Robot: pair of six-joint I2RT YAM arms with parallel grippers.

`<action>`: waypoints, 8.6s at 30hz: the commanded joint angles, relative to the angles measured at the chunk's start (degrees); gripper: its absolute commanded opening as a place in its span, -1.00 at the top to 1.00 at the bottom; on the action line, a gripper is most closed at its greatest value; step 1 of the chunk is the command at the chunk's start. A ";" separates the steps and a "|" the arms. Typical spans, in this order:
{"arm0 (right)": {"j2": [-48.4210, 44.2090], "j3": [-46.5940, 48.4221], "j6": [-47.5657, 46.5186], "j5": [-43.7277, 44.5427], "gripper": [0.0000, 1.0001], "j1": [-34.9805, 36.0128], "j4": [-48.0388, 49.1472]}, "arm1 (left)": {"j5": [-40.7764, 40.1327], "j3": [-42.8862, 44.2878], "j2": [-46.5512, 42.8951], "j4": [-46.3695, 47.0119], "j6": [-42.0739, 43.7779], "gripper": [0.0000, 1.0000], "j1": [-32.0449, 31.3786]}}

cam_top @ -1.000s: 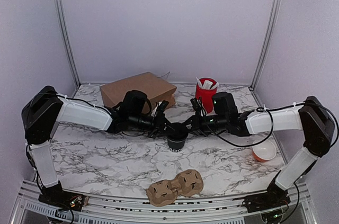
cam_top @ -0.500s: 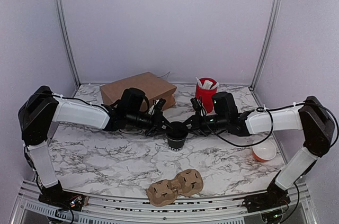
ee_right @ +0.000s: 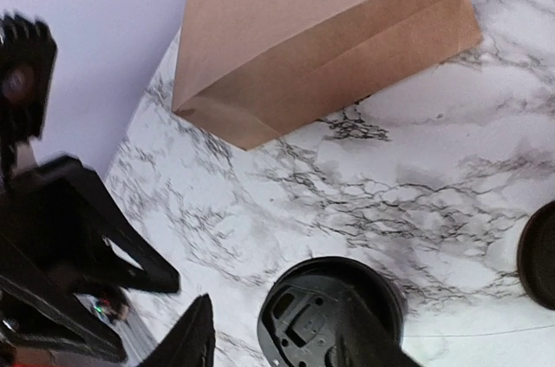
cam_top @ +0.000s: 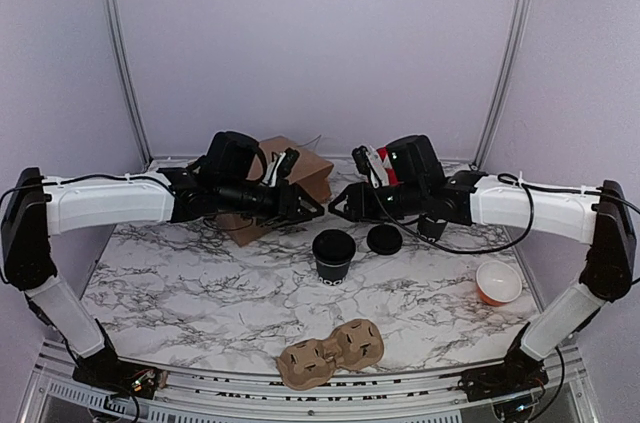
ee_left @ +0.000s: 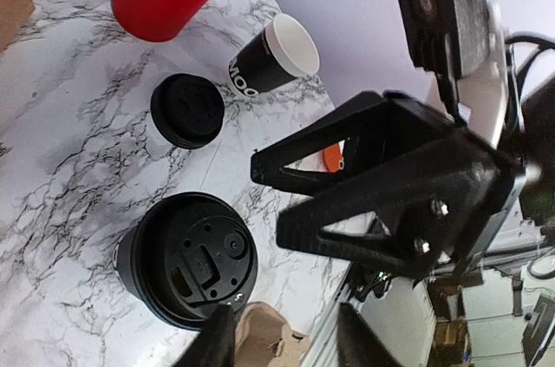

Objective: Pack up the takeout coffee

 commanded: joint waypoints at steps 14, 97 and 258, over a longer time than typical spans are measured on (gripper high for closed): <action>3.56 13.46 -11.81 25.93 -0.85 10.77 -25.18 | -24.58 -1.04 -17.18 -15.93 15.58 -0.98 6.03; -15.55 -6.10 -3.70 37.39 -0.39 -6.15 -36.76 | -14.46 -2.94 -15.92 -17.37 16.11 -0.98 17.94; 16.98 52.25 -21.33 8.85 1.00 7.27 -20.65 | -26.27 -6.53 -29.96 -24.72 9.99 -0.64 29.85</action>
